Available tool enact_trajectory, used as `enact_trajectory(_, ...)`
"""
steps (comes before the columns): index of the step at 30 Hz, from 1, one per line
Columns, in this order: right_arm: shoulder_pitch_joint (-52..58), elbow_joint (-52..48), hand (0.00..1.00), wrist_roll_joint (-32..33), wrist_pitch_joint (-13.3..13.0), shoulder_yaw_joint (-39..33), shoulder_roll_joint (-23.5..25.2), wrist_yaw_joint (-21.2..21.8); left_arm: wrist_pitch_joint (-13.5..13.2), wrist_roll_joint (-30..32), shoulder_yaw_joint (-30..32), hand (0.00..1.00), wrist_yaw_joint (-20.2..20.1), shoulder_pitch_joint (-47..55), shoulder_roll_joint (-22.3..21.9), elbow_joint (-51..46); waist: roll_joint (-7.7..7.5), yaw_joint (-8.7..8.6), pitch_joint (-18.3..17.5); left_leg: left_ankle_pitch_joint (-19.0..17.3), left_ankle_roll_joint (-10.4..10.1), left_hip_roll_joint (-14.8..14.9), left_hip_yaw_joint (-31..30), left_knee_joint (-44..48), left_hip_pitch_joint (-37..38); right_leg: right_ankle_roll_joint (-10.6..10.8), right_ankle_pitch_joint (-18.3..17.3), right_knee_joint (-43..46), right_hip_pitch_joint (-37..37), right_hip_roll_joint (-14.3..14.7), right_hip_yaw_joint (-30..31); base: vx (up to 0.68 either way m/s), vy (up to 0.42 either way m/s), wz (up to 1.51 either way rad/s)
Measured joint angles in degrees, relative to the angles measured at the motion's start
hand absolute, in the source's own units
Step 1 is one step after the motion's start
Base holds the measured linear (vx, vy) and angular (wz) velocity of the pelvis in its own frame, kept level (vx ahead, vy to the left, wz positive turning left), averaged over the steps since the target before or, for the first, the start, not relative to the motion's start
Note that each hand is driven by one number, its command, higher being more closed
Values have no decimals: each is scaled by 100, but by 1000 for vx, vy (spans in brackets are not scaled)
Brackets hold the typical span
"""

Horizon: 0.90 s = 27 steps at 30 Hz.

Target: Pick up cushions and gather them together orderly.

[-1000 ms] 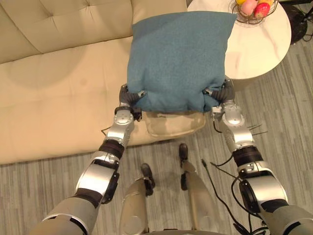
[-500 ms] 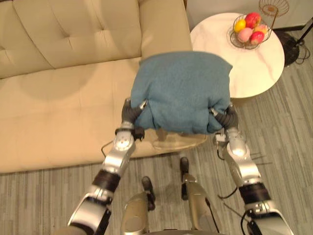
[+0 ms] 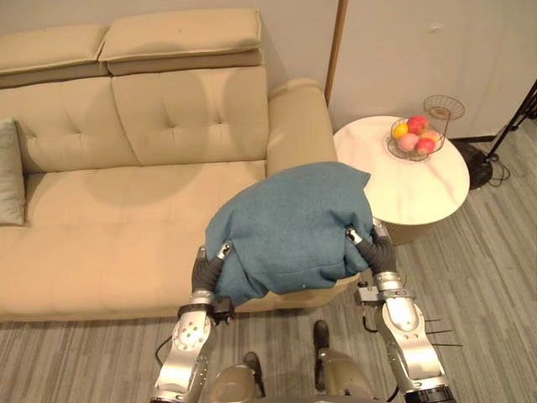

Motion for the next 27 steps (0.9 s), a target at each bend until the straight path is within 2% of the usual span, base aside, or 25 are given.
enact_trajectory(2,0,-38,100,-76,0,41,-3,-34,-1,-2,1,100,-2,11,0,-34,-10,25,-11,110,-88,-33,-383,168,-229,69,-458,568,401,0,182,-240,-201,95)
enact_trajectory(3,-4,-179,100,-183,0,60,-2,-108,-1,-3,2,100,20,10,-3,-135,-26,69,-26,276,-173,-51,-631,195,-503,30,-781,391,665,119,331,-283,-257,101)
enact_trajectory(5,-11,-417,100,-208,-1,57,-59,-167,-1,-8,-1,100,28,9,-60,-347,23,169,-54,569,-314,-53,-927,100,-898,-119,-1109,-316,793,260,353,-336,-274,87)
enact_trajectory(6,-41,-536,100,-204,-6,42,-178,-251,-4,-20,-2,100,29,9,-200,-475,250,181,-78,821,-435,97,-1165,-172,-1171,-364,-1193,-880,858,426,47,-361,-241,98)
enact_trajectory(7,-33,-531,100,-204,-4,27,-210,-267,-2,-29,-16,100,28,24,-247,-489,338,166,-83,828,-437,199,-1190,-332,-1194,-430,-1107,-970,872,551,-180,-361,-259,121)
enact_trajectory(9,-20,-493,100,-209,3,-28,-257,-317,2,-108,-67,100,28,43,-302,-491,367,151,-94,704,-459,486,-743,-902,-1030,-636,-902,-1047,898,560,-539,-315,-204,103)
enact_trajectory(10,-58,-470,100,-213,1,-73,-281,-377,2,-185,-135,100,17,41,-308,-494,360,144,-92,637,-410,614,-183,-837,-1097,-733,-790,-1150,896,495,-827,-390,-151,113)
enact_trajectory(11,-95,-375,100,-213,-4,-186,-261,-388,2,-234,-252,100,10,35,-299,-494,360,68,-100,625,-375,616,196,-532,-1146,-773,-635,-1317,909,386,-1083,-381,-115,114)
enact_trajectory(12,-115,-326,100,-212,-4,-229,-256,-405,2,-247,-304,100,-7,35,-299,-494,356,4,-102,606,-332,588,350,-306,-1153,-776,-553,-1405,917,319,-1206,-347,-73,109)
enact_trajectory(13,-112,-289,100,-212,-2,-299,-254,-449,2,-253,-372,100,-23,18,-305,-494,357,-50,-105,491,-170,530,536,137,-1134,-767,-383,-1592,913,201,-1403,-252,14,98)
enact_trajectory(14,-110,-275,100,-212,-2,-355,-243,-474,1,-261,-408,100,-32,-8,-303,-495,357,-111,-106,354,6,525,690,471,-992,-748,-224,-1768,902,100,-1579,-245,34,96)
enact_trajectory(15,-109,-275,100,-212,-2,-381,-239,-475,0,-280,-435,100,-33,-12,-301,-495,362,-151,-109,284,31,534,743,566,-896,-724,-151,-1860,898,59,-1664,-224,73,92)
enact_trajectory(16,-103,-275,100,-212,-2,-429,-235,-478,0,-304,-506,100,-34,-11,-301,-494,375,-192,-119,176,-51,529,817,503,-643,-708,-70,-2023,875,19,-1768,-192,104,82)
enact_trajectory(17,-102,-271,100,-212,-2,-486,-225,-478,1,-315,-541,100,-69,-12,-308,-494,407,-200,-138,44,-241,503,792,30,-371,-625,29,-2145,819,8,-1867,-214,153,90)
enact_trajectory(18,-97,-211,100,-211,-1,-536,-132,-477,3,-321,-538,100,-135,-53,-257,-448,312,-206,-139,120,-307,354,734,-348,-373,-518,73,-2212,743,-74,-1879,-157,140,68)
enact_trajectory(19,-83,-170,100,-211,-2,-560,-85,-475,7,-320,-543,100,-142,-52,-242,-426,289,-215,-157,180,-297,314,720,-394,-360,-480,132,-2268,731,-86,-1871,-123,150,56)
enact_trajectory(21,-70,5,100,-209,7,-604,84,-467,17,-318,-549,100,-155,-21,-141,-409,266,-145,-166,127,-83,224,683,-186,-542,-394,304,-2377,740,-143,-1796,-77,172,27)
enact_trajectory(27,-92,113,100,-208,13,-544,234,-463,17,-268,-480,100,-250,6,58,-410,260,-33,-174,-259,186,102,864,298,-897,-132,497,-2468,535,-290,-1558,-39,173,-13)
